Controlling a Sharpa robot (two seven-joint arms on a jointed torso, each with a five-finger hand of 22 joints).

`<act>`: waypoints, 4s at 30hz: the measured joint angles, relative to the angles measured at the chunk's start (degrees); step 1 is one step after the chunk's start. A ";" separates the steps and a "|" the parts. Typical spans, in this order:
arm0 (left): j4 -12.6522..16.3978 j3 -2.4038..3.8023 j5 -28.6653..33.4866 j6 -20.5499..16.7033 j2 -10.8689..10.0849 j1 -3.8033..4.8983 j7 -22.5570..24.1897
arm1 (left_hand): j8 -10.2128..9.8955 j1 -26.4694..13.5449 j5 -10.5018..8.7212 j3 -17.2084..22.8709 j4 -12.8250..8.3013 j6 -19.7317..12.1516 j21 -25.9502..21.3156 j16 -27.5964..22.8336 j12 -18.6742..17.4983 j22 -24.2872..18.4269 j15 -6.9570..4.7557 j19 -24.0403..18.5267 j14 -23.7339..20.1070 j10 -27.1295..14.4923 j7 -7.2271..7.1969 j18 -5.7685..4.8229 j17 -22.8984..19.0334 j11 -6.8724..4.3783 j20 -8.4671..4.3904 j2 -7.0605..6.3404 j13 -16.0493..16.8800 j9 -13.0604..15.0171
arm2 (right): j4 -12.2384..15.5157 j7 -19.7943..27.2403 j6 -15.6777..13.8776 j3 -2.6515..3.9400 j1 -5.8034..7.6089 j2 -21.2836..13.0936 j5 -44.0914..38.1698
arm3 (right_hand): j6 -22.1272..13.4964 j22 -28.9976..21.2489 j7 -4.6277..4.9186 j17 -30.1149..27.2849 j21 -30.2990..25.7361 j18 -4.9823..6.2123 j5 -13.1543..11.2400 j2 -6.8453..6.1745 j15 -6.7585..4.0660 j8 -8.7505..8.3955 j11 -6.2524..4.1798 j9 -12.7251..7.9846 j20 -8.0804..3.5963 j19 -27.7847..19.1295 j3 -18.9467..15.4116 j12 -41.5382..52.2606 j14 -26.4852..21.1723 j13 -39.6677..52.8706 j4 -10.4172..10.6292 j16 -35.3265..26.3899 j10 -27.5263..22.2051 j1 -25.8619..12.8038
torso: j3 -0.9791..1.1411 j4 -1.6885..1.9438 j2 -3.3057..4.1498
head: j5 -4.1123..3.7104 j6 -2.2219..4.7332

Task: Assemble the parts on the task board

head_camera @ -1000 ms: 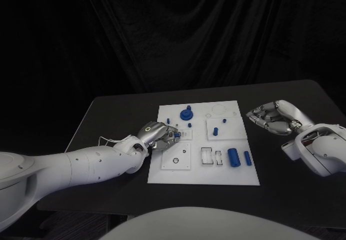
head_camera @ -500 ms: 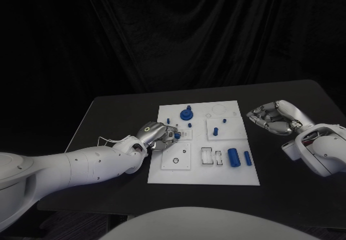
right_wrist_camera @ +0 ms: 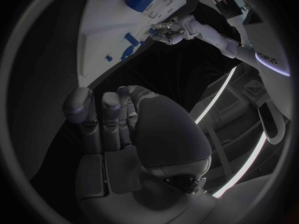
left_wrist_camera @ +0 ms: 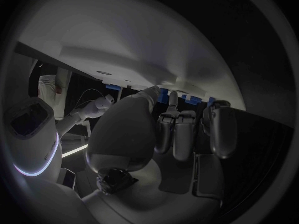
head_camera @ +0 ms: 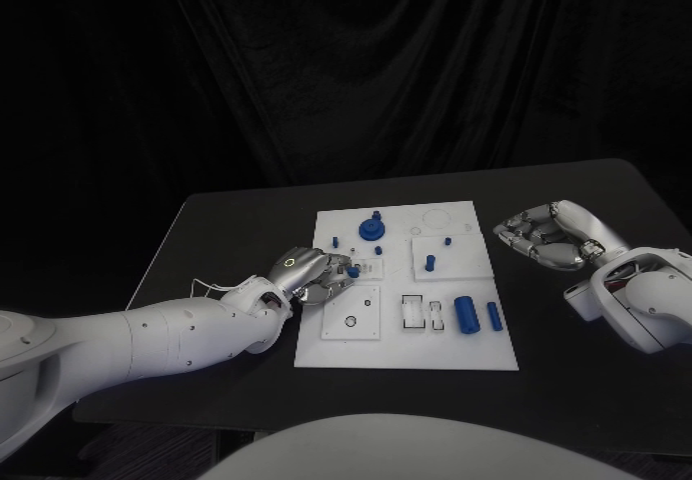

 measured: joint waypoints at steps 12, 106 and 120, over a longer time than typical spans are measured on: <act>9.85 1.71 -2.83 -2.65 -6.31 2.09 -2.55 | 0.22 0.28 0.00 -0.32 0.32 -0.09 0.90 0.00 0.00 0.00 0.00 0.64 0.00 0.00 -0.10 -0.01 0.00 0.00 0.18 -0.28 0.00 -0.39 | -0.12 -0.24 0.13 0.00 -0.01 0.32 0.00 | 0.00 0.00 0.00 0.00 0.00 0.01 0.00 0.00 0.00 0.00 0.00 0.00 0.00 0.00 0.00 0.00 0.00 -0.06 0.00 0.00 0.00 0.00 | -0.07 -0.02 -0.02 | -0.39 0.00; 10.95 -0.33 -35.98 52.07 0.10 21.76 -6.50 | 1.88 -3.60 -3.99 2.29 -4.36 2.18 6.17 0.00 0.00 -0.01 1.64 1.75 0.00 0.11 0.32 -1.83 0.00 1.96 1.10 2.69 0.00 -28.44 | -0.69 -0.96 0.57 0.00 -0.01 1.58 0.00 | 0.00 0.00 0.00 -0.19 0.00 0.00 0.64 0.00 0.00 0.00 0.00 0.11 0.00 0.00 0.00 0.00 0.00 -0.31 0.00 -0.21 0.00 0.00 | -0.02 0.03 0.07 | -0.64 0.00; 10.26 -0.33 -35.99 51.37 0.45 20.63 -6.96 | 1.88 -3.60 -3.99 2.30 -4.35 2.39 5.86 0.00 0.00 -0.02 1.63 1.75 0.00 0.11 0.52 -1.83 0.00 1.95 1.09 2.69 0.00 -28.38 | -0.69 -1.12 0.92 0.02 -0.01 1.62 0.00 | 0.00 0.00 0.00 -0.19 0.00 0.00 0.64 0.00 0.00 0.00 0.00 0.10 0.00 0.00 0.00 0.00 0.00 -0.30 0.00 -0.21 0.00 0.00 | -0.02 0.03 0.07 | -0.74 0.00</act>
